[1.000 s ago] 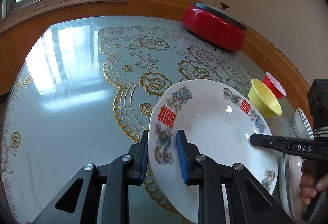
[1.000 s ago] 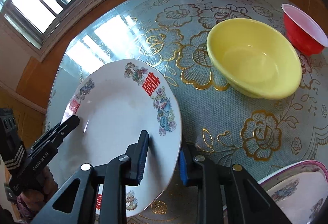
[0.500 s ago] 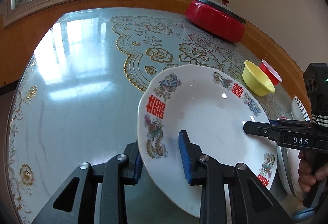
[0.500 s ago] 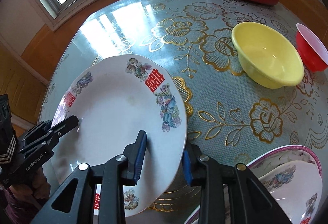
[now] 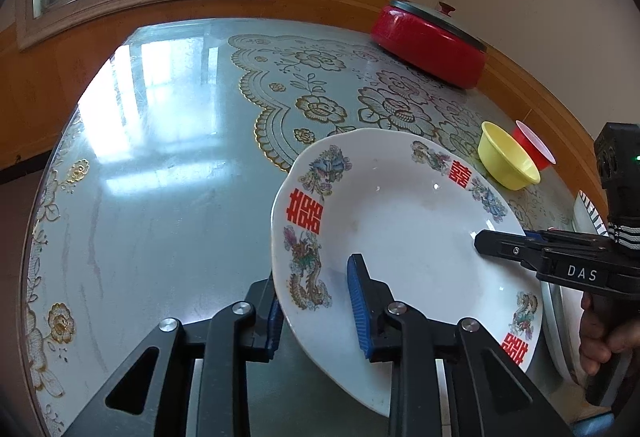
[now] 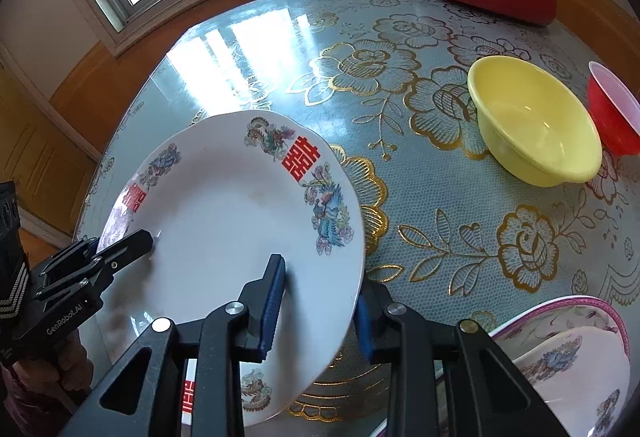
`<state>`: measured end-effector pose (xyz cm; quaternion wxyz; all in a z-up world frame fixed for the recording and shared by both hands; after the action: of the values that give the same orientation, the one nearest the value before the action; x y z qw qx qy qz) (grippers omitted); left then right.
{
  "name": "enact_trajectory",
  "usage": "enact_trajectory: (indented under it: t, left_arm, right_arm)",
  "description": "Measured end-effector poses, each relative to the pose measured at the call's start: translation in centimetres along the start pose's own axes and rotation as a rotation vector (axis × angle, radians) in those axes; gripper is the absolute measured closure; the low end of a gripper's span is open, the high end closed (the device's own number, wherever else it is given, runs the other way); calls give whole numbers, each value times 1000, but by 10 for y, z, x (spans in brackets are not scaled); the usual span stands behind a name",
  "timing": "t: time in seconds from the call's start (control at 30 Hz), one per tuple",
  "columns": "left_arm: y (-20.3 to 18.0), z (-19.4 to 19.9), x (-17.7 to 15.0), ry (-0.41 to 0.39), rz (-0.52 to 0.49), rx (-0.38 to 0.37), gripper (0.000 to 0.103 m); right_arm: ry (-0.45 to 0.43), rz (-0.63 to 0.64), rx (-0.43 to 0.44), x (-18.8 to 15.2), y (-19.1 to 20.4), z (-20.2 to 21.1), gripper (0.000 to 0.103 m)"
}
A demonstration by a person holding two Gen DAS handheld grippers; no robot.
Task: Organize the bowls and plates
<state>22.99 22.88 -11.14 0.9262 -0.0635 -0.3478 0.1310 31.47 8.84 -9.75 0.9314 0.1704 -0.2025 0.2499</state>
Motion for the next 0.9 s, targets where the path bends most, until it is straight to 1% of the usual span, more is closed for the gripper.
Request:
enact_trajectory:
  t: [0.17,0.27,0.5,0.8,0.9]
  left_arm:
    - [-2,11,1,-32,4,-15,75]
    - [-2,13,-1,-35,3,-14,75]
    - [-3,23,-2,-58,10,-17,75]
    - [-7,39,-1,-96,-7,-5,75]
    - [-11,46,1,-112,-12,-11,75]
  right_arm:
    - [-20,43,-6,2,8,8,72]
    - [-23,49,-3,0,10,8,72]
    - [-67,96,-19,-6,16,20,72]
    - [-95,94,9,-8,16,31,72]
    - [-110,88,19,-8,14,38,72]
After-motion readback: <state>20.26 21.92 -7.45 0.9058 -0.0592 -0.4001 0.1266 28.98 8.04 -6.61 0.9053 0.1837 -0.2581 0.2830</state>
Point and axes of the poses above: each gripper's, at about its wrist camera, not at the fingertips, and z roughly against the way its jaws point, y to its left, x to its top, the point moved 9 cm from there along -z, roughly the way its jaws point, and after that the axes turned 3 degrees about -z, right-handed, at the moved point
